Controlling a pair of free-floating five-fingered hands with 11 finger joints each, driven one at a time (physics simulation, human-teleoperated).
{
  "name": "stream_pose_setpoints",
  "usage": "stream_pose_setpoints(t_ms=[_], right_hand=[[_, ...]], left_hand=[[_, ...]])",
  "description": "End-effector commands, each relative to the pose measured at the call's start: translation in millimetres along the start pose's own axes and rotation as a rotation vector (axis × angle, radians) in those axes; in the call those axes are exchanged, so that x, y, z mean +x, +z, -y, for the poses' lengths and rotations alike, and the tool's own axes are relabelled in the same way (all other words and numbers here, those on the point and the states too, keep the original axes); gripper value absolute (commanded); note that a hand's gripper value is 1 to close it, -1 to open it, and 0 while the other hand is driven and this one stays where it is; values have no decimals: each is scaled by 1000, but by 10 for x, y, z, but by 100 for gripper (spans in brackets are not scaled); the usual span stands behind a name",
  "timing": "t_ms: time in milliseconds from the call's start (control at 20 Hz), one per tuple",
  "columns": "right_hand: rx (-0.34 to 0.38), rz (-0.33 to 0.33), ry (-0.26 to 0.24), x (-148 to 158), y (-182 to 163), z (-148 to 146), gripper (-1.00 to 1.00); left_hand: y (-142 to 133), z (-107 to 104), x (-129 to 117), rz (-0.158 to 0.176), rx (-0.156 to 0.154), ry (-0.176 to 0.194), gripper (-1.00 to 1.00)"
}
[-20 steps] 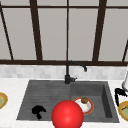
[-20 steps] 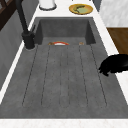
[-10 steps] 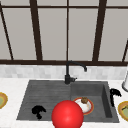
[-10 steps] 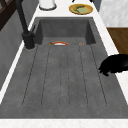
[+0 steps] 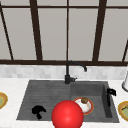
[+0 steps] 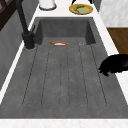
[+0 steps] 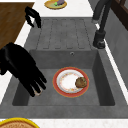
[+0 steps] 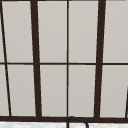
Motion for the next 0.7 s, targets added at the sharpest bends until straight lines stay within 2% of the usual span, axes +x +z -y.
stream_pose_setpoints(t_ms=[0, 150, 200, 250, 350, 650], right_hand=[[-12, 79, 73, 80, 34, -20, -100], [-11, 122, 75, 145, 62, -36, -100], [-16, 126, 38, 202, 86, -126, -100], [-35, 101, 13, 215, 191, -186, -100], [-61, 98, -11, 274, 281, -273, -100], [-75, 138, -30, 439, 407, -719, -100]], left_hand=[[0, 0, 0, 0, 0, 0, 0], [0, 0, 0, 0, 0, 0, 0], [0, 0, 0, 0, 0, 0, 0], [0, 0, 0, 0, 0, 0, 0], [0, 0, 0, 0, 0, 0, 0], [0, 0, 0, 0, 0, 0, 0]])
